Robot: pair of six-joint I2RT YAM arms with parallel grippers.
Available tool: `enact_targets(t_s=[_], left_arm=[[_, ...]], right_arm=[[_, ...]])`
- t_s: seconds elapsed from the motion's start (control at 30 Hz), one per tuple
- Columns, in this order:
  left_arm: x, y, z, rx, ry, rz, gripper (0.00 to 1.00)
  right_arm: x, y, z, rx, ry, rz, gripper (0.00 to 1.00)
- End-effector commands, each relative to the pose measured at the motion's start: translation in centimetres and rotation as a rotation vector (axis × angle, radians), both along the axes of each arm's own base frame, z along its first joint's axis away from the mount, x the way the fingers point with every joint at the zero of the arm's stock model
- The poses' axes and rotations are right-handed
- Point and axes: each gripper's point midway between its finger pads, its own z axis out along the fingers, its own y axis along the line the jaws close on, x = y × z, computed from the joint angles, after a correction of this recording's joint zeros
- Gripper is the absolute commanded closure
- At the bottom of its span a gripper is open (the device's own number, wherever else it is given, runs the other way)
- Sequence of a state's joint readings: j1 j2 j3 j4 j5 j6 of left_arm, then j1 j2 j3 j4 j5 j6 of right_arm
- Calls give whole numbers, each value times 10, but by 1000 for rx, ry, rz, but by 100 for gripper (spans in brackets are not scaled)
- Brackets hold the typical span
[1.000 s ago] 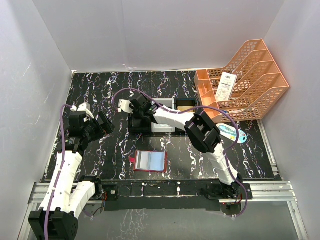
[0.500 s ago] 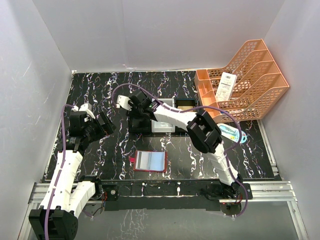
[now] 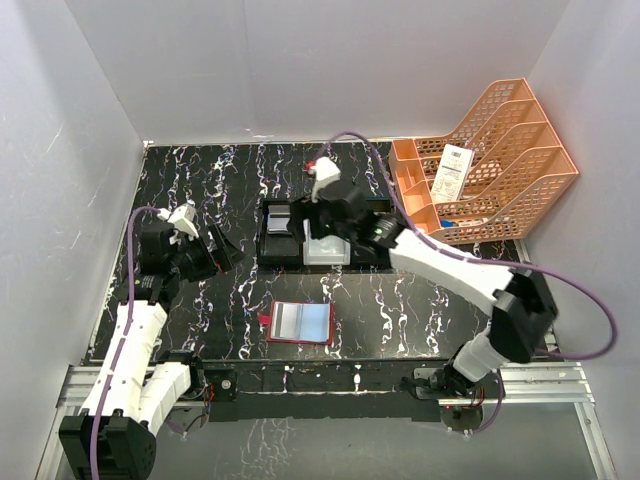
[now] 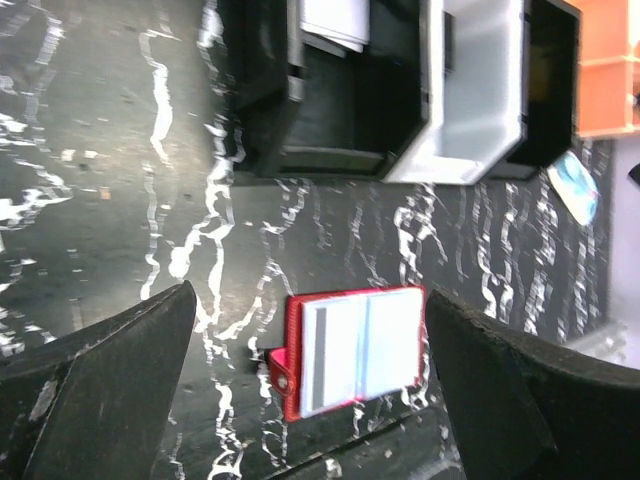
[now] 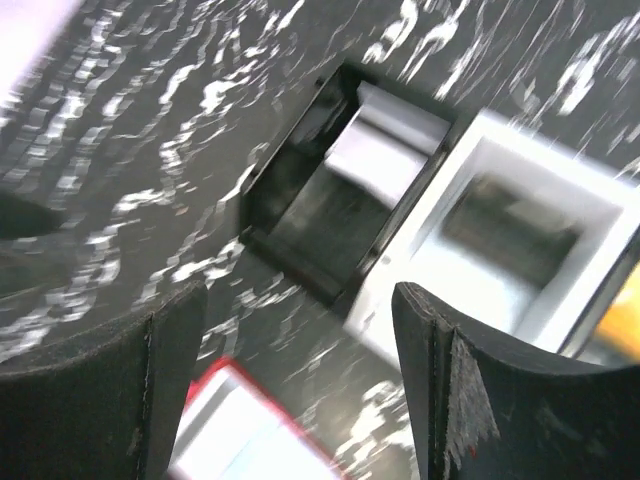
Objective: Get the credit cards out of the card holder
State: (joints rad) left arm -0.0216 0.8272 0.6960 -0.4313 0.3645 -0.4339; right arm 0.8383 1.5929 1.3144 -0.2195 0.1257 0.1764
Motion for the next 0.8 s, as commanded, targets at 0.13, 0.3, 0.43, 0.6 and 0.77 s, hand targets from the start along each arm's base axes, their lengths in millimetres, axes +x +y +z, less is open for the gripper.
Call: enact_targets(t_s=[0.13, 0.3, 0.43, 0.6, 0.77], left_arm=[[-25, -58, 15, -277, 12, -268, 11], [-49, -79, -7, -263, 159, -341, 16], [-66, -101, -28, -206, 274, -392, 25], [-62, -99, -31, -176, 276, -321, 29], [-71, -103, -39, -204, 331, -334, 36]], right_arm=[[-109, 10, -57, 585, 709, -89, 44], [-142, 22, -82, 608, 821, -83, 51], [-154, 32, -99, 559, 850, -135, 56], [-163, 39, -110, 548, 869, -169, 60], [-172, 53, -118, 518, 903, -118, 64]])
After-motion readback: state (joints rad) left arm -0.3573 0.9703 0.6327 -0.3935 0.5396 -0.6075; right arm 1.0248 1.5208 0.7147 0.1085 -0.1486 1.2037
